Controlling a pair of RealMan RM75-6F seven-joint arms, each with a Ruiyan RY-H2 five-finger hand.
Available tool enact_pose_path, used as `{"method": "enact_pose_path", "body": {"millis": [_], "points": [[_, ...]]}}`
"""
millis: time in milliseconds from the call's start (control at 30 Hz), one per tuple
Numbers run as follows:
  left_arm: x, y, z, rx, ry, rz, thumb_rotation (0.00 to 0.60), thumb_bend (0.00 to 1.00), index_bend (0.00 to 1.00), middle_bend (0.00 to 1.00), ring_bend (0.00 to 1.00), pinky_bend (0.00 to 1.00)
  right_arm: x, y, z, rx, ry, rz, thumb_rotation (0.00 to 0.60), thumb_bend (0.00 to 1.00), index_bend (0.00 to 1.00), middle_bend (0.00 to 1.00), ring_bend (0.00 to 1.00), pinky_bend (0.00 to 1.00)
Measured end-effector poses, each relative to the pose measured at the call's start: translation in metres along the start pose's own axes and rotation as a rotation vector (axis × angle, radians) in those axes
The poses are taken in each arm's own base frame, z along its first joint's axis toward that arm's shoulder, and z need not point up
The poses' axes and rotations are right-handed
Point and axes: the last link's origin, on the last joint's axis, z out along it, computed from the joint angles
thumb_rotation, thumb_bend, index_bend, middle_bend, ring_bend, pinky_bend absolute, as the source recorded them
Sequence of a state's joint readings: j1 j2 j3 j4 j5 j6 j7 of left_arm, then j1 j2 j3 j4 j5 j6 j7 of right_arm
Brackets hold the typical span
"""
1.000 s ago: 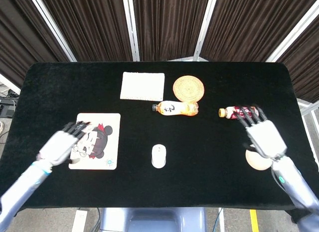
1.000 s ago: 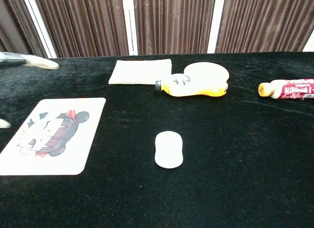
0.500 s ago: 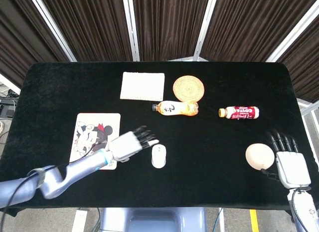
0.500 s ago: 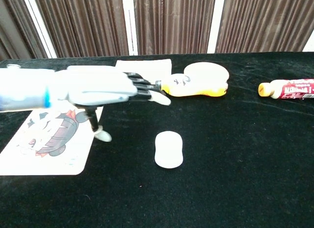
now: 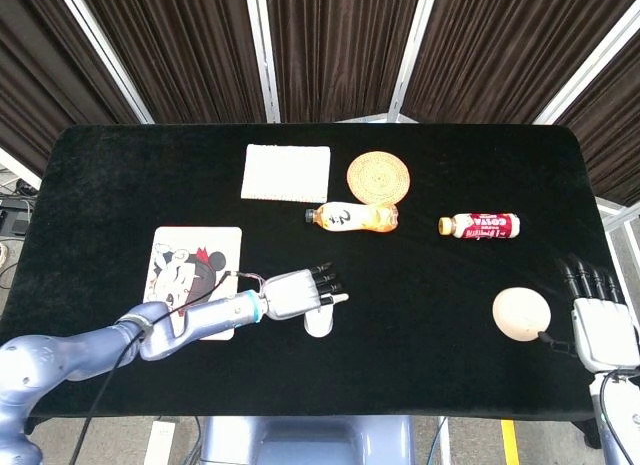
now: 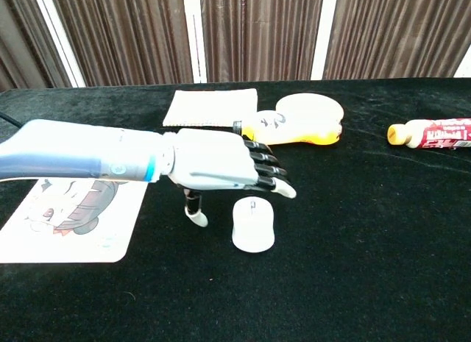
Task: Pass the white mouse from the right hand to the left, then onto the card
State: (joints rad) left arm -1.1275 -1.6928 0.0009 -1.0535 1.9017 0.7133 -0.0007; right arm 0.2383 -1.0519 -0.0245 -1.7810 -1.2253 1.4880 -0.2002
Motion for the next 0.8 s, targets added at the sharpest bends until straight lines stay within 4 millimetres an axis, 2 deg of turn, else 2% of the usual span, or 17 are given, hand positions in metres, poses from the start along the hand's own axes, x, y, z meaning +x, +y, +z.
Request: {"method": "enact_pose_path", "body": {"millis": [100,200,267,333,433,633,800], "points": [[-0.001,0.004,0.009,-0.027,0.009,0.000,0.600,0.12,0.13,0.05,0.07,0.05,-0.002,0.002,0.002,-0.012,-0.007,-0.003,0.600,0.00,0.01,0.00,0.00,0.00],[0.003,0.011,0.021,-0.066,0.027,0.011,0.600,0.14,0.22,0.14,0.14,0.14,-0.004,0.004,0.006,-0.024,-0.011,-0.007,0.600,0.00,0.01,0.00,0.00,0.00],[0.005,0.015,0.026,-0.096,0.037,0.025,0.600,0.16,0.32,0.23,0.21,0.21,-0.004,0.004,0.007,-0.026,-0.013,-0.006,0.600,0.00,0.01,0.00,0.00,0.00],[0.006,0.018,0.029,-0.115,0.042,0.039,0.600,0.19,0.48,0.37,0.33,0.30,-0.004,0.005,0.007,-0.028,-0.013,-0.003,0.600,0.00,0.01,0.00,0.00,0.00],[0.008,0.020,0.031,-0.130,0.053,0.059,0.600,0.22,0.62,0.47,0.43,0.38,-0.004,0.006,0.008,-0.029,-0.011,-0.005,0.600,0.00,0.01,0.00,0.00,0.00],[0.013,0.021,0.029,-0.166,0.082,0.109,0.600,0.22,0.66,0.50,0.45,0.40,-0.003,0.006,0.008,-0.030,-0.008,-0.007,0.600,0.00,0.01,0.00,0.00,0.00],[0.019,0.011,0.014,-0.186,0.119,0.139,0.600,0.22,0.67,0.50,0.45,0.41,-0.005,0.004,0.007,-0.027,-0.014,-0.016,0.600,0.00,0.01,0.00,0.00,0.00]]}}
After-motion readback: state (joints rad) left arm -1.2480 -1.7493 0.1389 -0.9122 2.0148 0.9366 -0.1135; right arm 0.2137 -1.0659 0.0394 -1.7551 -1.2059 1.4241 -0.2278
